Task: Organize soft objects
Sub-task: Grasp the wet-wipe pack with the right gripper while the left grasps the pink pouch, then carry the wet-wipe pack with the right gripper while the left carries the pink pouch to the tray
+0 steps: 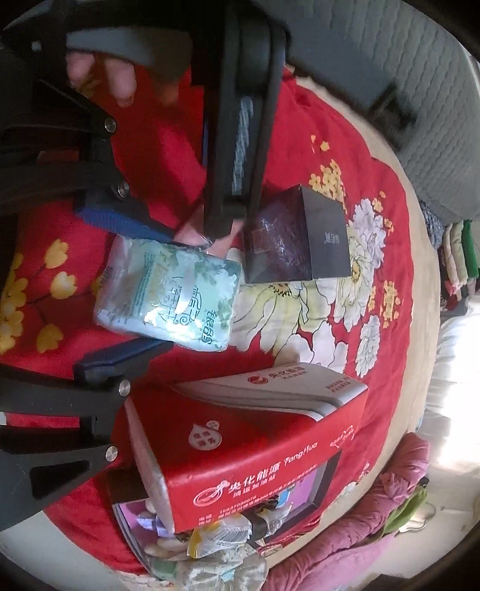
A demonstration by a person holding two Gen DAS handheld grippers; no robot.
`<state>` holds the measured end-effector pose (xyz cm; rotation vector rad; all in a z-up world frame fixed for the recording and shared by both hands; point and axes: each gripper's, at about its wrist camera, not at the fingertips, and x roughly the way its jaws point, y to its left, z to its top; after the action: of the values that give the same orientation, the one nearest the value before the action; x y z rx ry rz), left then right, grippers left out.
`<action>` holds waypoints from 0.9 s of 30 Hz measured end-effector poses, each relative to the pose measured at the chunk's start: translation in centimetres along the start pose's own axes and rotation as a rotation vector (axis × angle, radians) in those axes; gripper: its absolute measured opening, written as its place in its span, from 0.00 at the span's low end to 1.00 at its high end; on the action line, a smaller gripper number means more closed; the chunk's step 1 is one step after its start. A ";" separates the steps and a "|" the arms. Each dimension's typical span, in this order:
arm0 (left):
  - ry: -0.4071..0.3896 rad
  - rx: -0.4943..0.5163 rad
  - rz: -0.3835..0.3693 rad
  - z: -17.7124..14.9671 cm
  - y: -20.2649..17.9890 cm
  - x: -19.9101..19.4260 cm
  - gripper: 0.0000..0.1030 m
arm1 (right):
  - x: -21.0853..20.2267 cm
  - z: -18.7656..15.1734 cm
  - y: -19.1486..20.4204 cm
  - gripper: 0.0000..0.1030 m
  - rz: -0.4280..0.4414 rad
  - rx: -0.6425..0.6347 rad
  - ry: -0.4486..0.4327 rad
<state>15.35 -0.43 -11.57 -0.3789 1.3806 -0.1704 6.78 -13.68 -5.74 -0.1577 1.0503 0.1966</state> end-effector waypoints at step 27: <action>-0.103 -0.030 -0.198 0.3 -2.6 -2.9 0.11 | -5.5 0.2 -1.9 0.51 0.029 0.056 -0.109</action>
<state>15.33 -1.83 -7.96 -0.5426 1.2446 -0.2890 4.76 -15.96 -0.81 -0.0803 0.9487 0.1995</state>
